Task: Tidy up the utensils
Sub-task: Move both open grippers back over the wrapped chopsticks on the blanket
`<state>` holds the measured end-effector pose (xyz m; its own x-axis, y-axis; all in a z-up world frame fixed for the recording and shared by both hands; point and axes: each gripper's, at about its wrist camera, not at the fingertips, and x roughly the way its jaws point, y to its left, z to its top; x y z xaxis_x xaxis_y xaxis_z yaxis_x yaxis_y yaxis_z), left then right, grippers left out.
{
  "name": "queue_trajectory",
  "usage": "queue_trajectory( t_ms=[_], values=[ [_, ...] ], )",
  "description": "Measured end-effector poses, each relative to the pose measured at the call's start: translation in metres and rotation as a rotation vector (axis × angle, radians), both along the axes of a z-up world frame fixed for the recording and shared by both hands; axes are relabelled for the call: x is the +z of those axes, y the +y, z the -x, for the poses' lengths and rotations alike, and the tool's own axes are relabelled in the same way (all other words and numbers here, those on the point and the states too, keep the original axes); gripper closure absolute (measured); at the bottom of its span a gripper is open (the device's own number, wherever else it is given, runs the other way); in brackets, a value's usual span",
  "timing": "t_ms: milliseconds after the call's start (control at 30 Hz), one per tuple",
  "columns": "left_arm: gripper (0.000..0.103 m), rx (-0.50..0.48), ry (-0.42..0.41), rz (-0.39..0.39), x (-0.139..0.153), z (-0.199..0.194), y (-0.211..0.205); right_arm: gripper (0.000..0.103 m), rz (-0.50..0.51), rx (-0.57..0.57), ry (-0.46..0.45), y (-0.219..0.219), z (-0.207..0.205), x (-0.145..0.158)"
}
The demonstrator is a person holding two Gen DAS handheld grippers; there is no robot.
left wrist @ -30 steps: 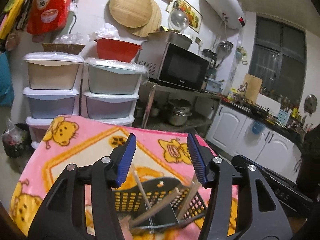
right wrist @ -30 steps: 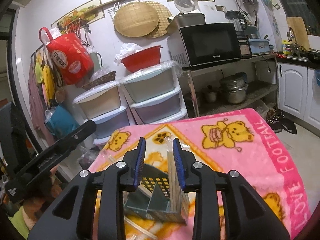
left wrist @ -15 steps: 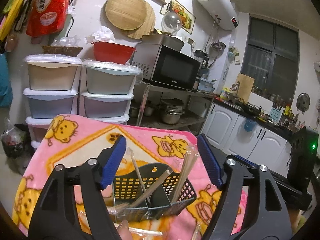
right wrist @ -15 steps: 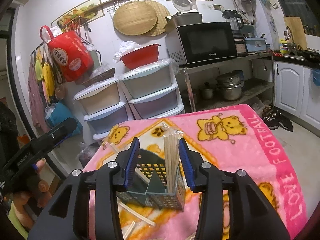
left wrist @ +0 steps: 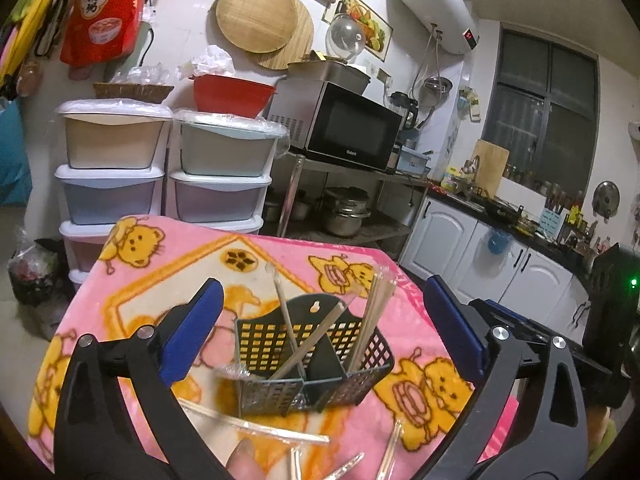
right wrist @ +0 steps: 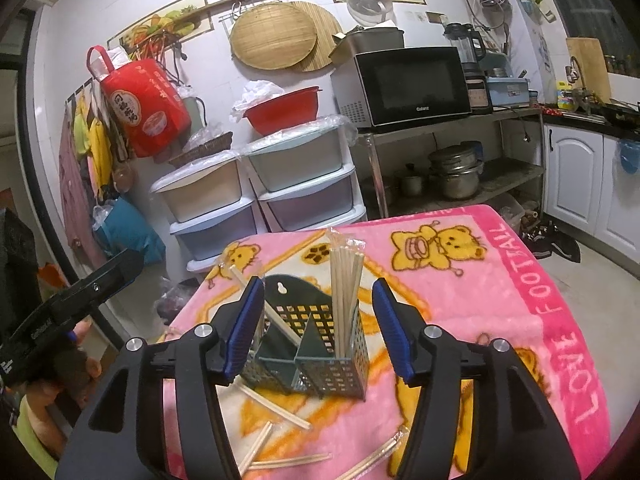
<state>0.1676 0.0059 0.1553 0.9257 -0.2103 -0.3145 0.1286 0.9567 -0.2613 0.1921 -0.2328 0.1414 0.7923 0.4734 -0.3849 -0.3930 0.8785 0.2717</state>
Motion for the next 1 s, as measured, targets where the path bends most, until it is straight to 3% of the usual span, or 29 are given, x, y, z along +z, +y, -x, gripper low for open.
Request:
queue_trajectory(
  t_ms=[1000],
  values=[
    [0.011,0.003,0.086,-0.05,-0.04,0.03,0.006,0.045,0.059,0.025,0.054,0.008,0.034,-0.038]
  ],
)
